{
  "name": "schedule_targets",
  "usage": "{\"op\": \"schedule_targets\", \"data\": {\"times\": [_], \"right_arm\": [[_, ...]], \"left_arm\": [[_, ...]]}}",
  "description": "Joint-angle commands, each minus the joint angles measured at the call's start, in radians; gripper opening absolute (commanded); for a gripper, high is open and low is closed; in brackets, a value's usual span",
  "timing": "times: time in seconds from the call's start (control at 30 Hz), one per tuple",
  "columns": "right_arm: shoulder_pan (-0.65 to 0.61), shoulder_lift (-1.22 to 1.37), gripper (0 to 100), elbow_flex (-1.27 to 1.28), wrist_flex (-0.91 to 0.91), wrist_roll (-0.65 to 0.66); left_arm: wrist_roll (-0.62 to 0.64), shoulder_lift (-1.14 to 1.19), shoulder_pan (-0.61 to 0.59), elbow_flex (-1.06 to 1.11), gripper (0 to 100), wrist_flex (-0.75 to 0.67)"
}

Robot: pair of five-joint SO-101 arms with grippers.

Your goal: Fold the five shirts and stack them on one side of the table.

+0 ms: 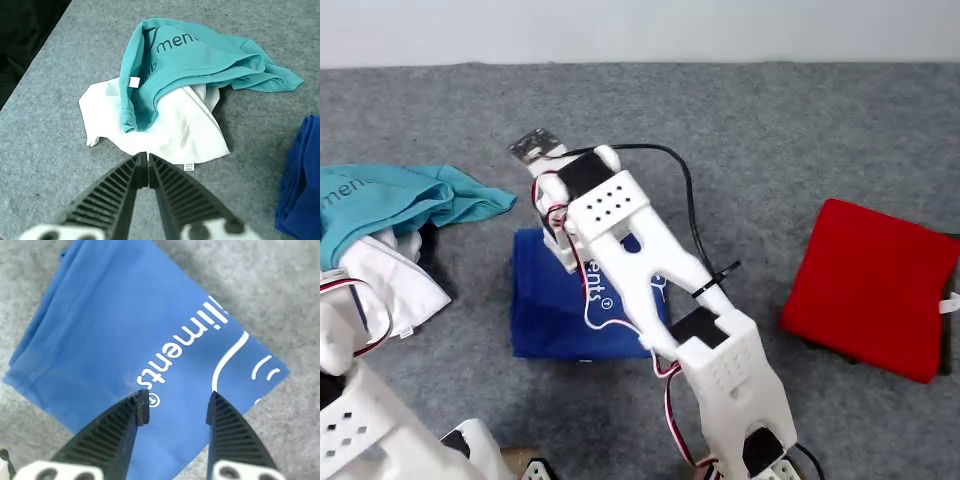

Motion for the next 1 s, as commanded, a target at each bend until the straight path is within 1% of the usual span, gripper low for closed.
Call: {"op": "schedule_targets", "data": {"times": [0.0, 0.07, 0.2, 0.27, 0.6, 0.67, 0.87, 0.97], "right_arm": [[0.096, 0.019, 20.7, -0.006, 0.002, -0.101], [0.130, 0.042, 23.6, -0.006, 0.005, -0.130], [0.160, 0.067, 35.6, -0.006, -0.004, -0.152], [0.163, 0.081, 40.0, -0.006, -0.019, -0.169], [0.166, 0.236, 40.1, -0.006, -0.097, -0.169], [0.166, 0.255, 35.4, -0.008, -0.097, -0.166], [0.197, 0.263, 9.9, -0.008, -0.105, -0.161], [0.232, 0.260, 1.4, -0.008, -0.102, -0.110]], "left_arm": [[0.009, -0.014, 0.000, -0.004, 2, 0.005], [0.009, -0.014, 0.000, -0.004, 2, 0.005], [0.009, -0.014, 0.000, -0.002, 2, 0.005], [0.009, -0.014, 0.000, -0.002, 2, 0.005], [0.011, -0.014, 0.000, -0.002, 2, 0.008], [0.011, -0.014, 0.000, -0.002, 2, 0.009], [0.011, -0.014, 0.000, -0.002, 2, 0.009], [0.011, -0.014, 0.000, -0.002, 2, 0.009]]}}
